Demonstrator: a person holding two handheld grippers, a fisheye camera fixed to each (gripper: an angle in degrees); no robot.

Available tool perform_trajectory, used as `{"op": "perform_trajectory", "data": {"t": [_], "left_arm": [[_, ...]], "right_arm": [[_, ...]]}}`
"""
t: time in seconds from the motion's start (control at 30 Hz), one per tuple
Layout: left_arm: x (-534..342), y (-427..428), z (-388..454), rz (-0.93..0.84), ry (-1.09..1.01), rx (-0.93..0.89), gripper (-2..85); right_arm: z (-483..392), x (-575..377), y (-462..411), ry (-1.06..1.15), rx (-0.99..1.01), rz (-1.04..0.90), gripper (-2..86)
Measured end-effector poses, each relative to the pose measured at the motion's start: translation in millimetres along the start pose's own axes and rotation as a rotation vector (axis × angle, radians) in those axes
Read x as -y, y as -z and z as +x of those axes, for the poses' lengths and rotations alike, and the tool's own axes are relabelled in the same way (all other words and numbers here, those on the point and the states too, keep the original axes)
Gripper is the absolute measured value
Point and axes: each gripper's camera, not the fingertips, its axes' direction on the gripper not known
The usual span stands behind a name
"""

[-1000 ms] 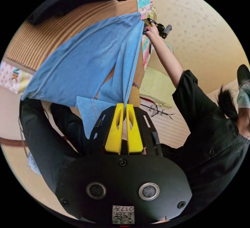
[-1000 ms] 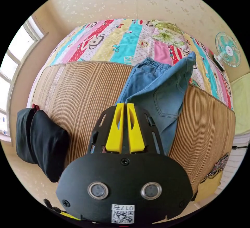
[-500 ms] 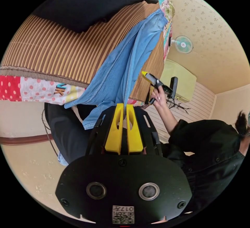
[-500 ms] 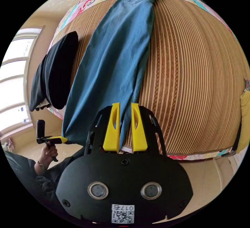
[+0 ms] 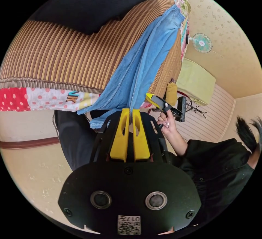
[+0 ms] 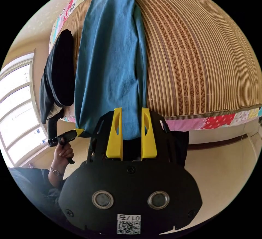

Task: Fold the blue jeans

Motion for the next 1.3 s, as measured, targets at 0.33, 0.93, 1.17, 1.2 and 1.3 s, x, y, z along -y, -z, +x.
{"op": "perform_trajectory", "data": {"t": [0.33,0.93,1.17,1.2,1.3], "left_arm": [[-9.9,1.8,5.8,0.014,-0.075,0.099,-0.4],[33.6,-41.5,55.7,0.031,-0.278,0.418,8.6],[-26.7,-77.1,9.7,-0.063,-0.201,0.175,2.6],[-30.6,-76.2,12.2,-0.059,-0.214,0.181,2.9],[-32.4,-59.8,28.6,0.019,-0.266,0.161,6.2]], "right_arm": [[-4.6,-18.6,25.7,0.029,-0.022,0.004,1.5],[-7.1,21.6,65.4,0.163,-0.13,0.045,6.5],[41.8,-54.6,100.3,0.168,-0.18,0.021,2.2],[52.8,-57.7,116.9,0.135,-0.123,0.066,2.6],[72.9,-43.8,154.0,0.134,0.044,0.157,6.1]]}}
